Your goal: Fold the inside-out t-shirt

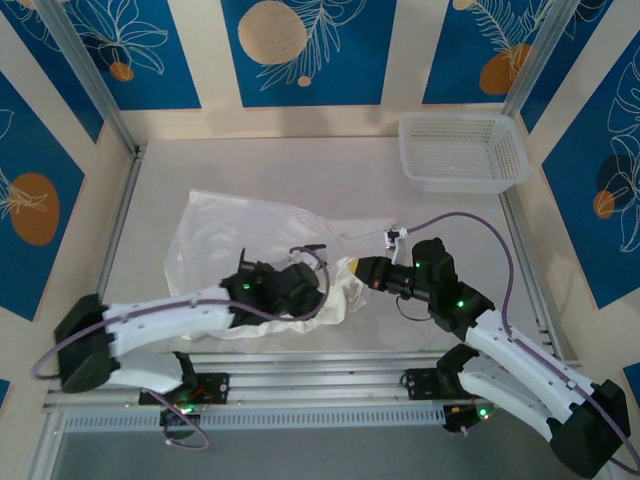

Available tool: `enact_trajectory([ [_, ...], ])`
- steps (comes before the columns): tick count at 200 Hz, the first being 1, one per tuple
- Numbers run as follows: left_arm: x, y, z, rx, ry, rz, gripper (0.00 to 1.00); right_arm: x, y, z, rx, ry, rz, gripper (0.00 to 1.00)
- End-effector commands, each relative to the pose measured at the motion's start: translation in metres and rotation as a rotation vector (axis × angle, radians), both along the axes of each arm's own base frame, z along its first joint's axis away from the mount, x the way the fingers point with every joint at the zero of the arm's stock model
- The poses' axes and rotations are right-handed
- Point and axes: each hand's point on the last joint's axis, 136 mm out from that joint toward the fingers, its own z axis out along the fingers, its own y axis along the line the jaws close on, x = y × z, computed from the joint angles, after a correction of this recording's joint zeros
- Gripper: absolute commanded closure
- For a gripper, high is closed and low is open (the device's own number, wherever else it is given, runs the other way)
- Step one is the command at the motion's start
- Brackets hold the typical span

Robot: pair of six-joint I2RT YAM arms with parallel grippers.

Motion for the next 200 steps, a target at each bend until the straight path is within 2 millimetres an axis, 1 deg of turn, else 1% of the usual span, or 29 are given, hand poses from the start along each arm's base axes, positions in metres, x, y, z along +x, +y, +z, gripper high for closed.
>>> enact_trajectory([
  [1, 0.023, 0.007, 0.002, 0.071, -0.065, 0.092, 0.33, 0.002, -0.002, 0.022, 0.028, -0.028, -0.013, 1.0],
  [12, 0.025, 0.002, 0.002, 0.046, -0.038, 0.086, 0.47, 0.002, -0.004, 0.021, 0.016, -0.017, -0.024, 1.0],
  [16, 0.025, -0.001, 0.004, 0.031, -0.03, 0.081, 0.57, 0.003, -0.006, 0.019, 0.005, -0.009, -0.035, 1.0],
  [20, 0.023, -0.003, 0.006, 0.015, -0.019, 0.071, 0.72, 0.005, -0.008, 0.016, -0.009, -0.002, -0.048, 1.0],
  [22, 0.022, -0.005, 0.008, 0.007, -0.013, 0.064, 0.82, 0.005, -0.009, 0.014, -0.017, 0.005, -0.055, 1.0],
  [25, 0.02, -0.008, 0.011, -0.012, -0.001, 0.051, 0.94, 0.007, -0.012, 0.012, -0.027, 0.007, -0.069, 1.0],
  [27, 0.019, -0.01, 0.012, -0.025, 0.008, 0.039, 1.0, 0.009, -0.014, 0.01, -0.036, 0.012, -0.079, 1.0],
  [36, 0.009, -0.022, 0.027, -0.115, 0.059, -0.015, 1.0, 0.018, -0.024, -0.002, -0.08, 0.039, -0.132, 1.0],
  [44, -0.004, -0.037, 0.043, -0.242, 0.13, -0.082, 1.0, 0.03, -0.038, -0.018, -0.133, 0.074, -0.181, 1.0],
  [55, -0.022, -0.058, 0.071, -0.447, 0.24, -0.169, 1.0, 0.047, -0.063, -0.05, -0.214, 0.17, -0.262, 1.0],
  [64, -0.03, -0.063, 0.091, -0.558, 0.293, -0.203, 1.0, 0.061, -0.078, -0.07, -0.247, 0.218, -0.292, 1.0],
  [74, -0.034, -0.06, 0.103, -0.598, 0.312, -0.212, 1.0, 0.073, -0.087, -0.085, -0.263, 0.247, -0.306, 1.0],
  [78, -0.035, -0.058, 0.105, -0.599, 0.313, -0.207, 1.0, 0.076, -0.089, -0.087, -0.266, 0.25, -0.304, 0.96],
  [86, -0.035, -0.053, 0.108, -0.596, 0.313, -0.198, 1.0, 0.08, -0.087, -0.086, -0.269, 0.254, -0.29, 0.82],
  [92, -0.034, -0.049, 0.108, -0.592, 0.316, -0.189, 1.0, 0.08, -0.084, -0.08, -0.263, 0.244, -0.268, 0.7],
  [97, -0.032, -0.046, 0.106, -0.587, 0.318, -0.177, 1.0, 0.08, -0.081, -0.072, -0.251, 0.23, -0.255, 0.65],
  [105, -0.03, -0.041, 0.102, -0.578, 0.321, -0.157, 1.0, 0.077, -0.079, -0.057, -0.224, 0.202, -0.25, 0.6],
  [116, -0.025, -0.036, 0.094, -0.564, 0.327, -0.126, 1.0, 0.069, -0.08, -0.033, -0.175, 0.152, -0.27, 0.56],
  [126, -0.019, -0.031, 0.087, -0.557, 0.335, -0.096, 1.0, 0.057, -0.083, -0.014, -0.132, 0.097, -0.303, 0.55],
  [134, -0.016, -0.028, 0.082, -0.555, 0.342, -0.079, 1.0, 0.044, -0.083, -0.003, -0.107, 0.053, -0.318, 0.55],
  [138, -0.014, -0.027, 0.08, -0.555, 0.346, -0.069, 1.0, 0.036, -0.082, 0.002, -0.097, 0.031, -0.317, 0.56],
  [146, -0.011, -0.025, 0.078, -0.559, 0.35, -0.055, 1.0, 0.02, -0.077, 0.008, -0.085, -0.004, -0.296, 0.65],
  [157, -0.008, -0.023, 0.077, -0.562, 0.35, -0.042, 1.0, -0.002, -0.063, 0.011, -0.059, -0.023, -0.232, 0.78],
  [168, -0.005, -0.021, 0.078, -0.564, 0.343, -0.034, 1.0, -0.022, -0.041, 0.007, -0.036, -0.031, -0.141, 0.82],
  [177, -0.002, -0.019, 0.079, -0.564, 0.341, -0.025, 1.0, -0.034, -0.023, 0.002, -0.055, -0.059, -0.073, 0.81],
  [185, -0.001, -0.019, 0.08, -0.564, 0.342, -0.023, 1.0, -0.041, -0.012, -0.004, -0.115, -0.108, -0.037, 0.76],
  [193, 0.0, -0.019, 0.081, -0.566, 0.343, -0.023, 1.0, -0.043, -0.006, -0.012, -0.21, -0.169, -0.03, 0.7],
  [200, 0.0, -0.019, 0.082, -0.566, 0.344, -0.02, 1.0, -0.041, -0.003, -0.016, -0.291, -0.221, -0.04, 0.67],
])
